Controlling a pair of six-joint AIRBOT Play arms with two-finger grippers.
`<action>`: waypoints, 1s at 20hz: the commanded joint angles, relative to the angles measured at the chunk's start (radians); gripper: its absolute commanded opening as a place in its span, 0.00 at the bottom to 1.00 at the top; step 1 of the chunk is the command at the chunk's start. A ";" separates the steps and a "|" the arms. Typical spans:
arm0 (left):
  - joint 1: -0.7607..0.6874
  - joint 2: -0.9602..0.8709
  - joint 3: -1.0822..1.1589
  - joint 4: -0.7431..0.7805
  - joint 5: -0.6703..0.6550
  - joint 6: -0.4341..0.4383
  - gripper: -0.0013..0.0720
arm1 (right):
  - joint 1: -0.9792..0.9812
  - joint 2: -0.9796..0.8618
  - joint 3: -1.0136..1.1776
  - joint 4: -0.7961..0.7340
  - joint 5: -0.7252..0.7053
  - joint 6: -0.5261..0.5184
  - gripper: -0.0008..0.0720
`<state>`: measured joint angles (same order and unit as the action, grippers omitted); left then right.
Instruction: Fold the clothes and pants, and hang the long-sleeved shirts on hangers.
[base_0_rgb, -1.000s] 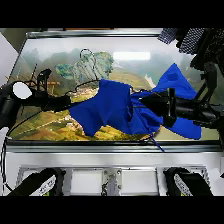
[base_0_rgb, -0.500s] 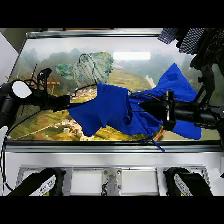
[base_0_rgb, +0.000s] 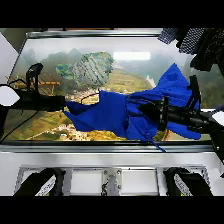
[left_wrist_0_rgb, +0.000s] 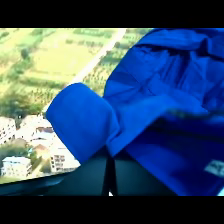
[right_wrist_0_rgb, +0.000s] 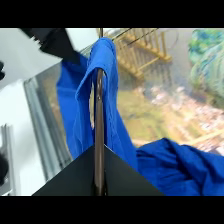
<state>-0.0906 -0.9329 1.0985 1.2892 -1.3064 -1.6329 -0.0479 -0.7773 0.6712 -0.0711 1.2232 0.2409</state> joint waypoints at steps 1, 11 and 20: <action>-0.050 0.067 0.032 0.002 -0.017 -0.036 0.03 | 0.001 -0.001 -0.014 0.114 -0.038 -0.074 0.02; -0.295 -0.055 0.517 0.253 -0.159 -0.122 0.03 | 0.002 0.000 -0.014 0.377 0.063 -0.159 0.02; -0.349 -0.244 0.867 0.333 -0.212 -0.141 0.03 | 0.047 0.022 -0.014 0.450 0.002 -0.209 0.02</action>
<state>-0.4095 -1.1313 1.8709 1.6073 -1.5089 -1.7653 -0.0292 -0.7593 0.6579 0.3607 1.2701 0.0586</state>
